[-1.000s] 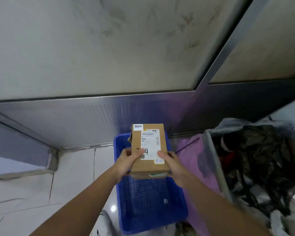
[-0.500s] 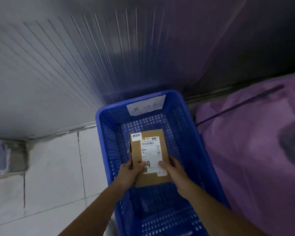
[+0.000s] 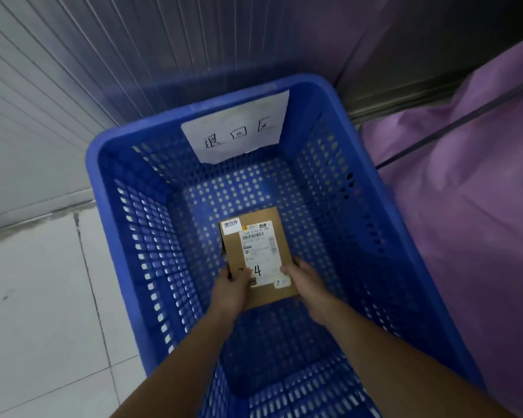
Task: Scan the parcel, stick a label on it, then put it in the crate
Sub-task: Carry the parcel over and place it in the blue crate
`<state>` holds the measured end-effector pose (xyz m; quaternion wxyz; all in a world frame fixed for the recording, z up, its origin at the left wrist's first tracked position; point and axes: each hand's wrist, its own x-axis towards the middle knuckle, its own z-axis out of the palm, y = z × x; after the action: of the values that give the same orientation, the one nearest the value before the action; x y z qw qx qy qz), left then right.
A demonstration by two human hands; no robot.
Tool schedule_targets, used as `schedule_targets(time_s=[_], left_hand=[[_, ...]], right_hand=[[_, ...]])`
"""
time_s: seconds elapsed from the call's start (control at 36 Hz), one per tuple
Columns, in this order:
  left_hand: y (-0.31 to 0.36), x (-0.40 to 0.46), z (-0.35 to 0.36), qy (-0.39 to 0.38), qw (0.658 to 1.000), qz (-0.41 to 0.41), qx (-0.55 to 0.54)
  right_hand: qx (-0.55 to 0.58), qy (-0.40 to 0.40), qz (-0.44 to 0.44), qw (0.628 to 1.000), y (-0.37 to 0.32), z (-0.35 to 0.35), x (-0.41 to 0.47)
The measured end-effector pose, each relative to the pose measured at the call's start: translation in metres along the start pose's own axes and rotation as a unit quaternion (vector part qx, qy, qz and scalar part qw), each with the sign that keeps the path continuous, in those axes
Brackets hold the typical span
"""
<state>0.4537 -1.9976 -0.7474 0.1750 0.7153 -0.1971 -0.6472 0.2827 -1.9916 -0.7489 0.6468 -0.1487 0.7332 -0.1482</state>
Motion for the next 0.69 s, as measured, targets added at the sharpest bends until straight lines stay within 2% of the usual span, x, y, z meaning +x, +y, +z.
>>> schedule_targets(time_s=[0.14, 0.36, 0.47, 0.58, 0.69], left_hand=[[-0.005, 0.013, 0.005, 0.051, 0.999, 0.010, -0.011], [0.030, 0.044, 0.001, 0.204, 0.976, 0.027, -0.074], [0.062, 0.064, -0.011, 0.270, 0.963, 0.012, 0.016], [0.072, 0.084, -0.028, 0.268, 0.958, -0.051, 0.085], [0.065, 0.092, -0.035, 0.233, 0.970, -0.059, 0.036]], right_hand=[[0.022, 0.027, -0.019, 0.999, 0.001, 0.011, 0.020], [0.007, -0.019, -0.084, 0.996, -0.037, 0.043, 0.052], [-0.025, -0.045, -0.109, 0.993, -0.057, 0.062, 0.069], [-0.078, -0.048, -0.140, 0.986, -0.062, 0.081, 0.084], [-0.139, -0.032, -0.140, 0.980, -0.057, 0.093, 0.090]])
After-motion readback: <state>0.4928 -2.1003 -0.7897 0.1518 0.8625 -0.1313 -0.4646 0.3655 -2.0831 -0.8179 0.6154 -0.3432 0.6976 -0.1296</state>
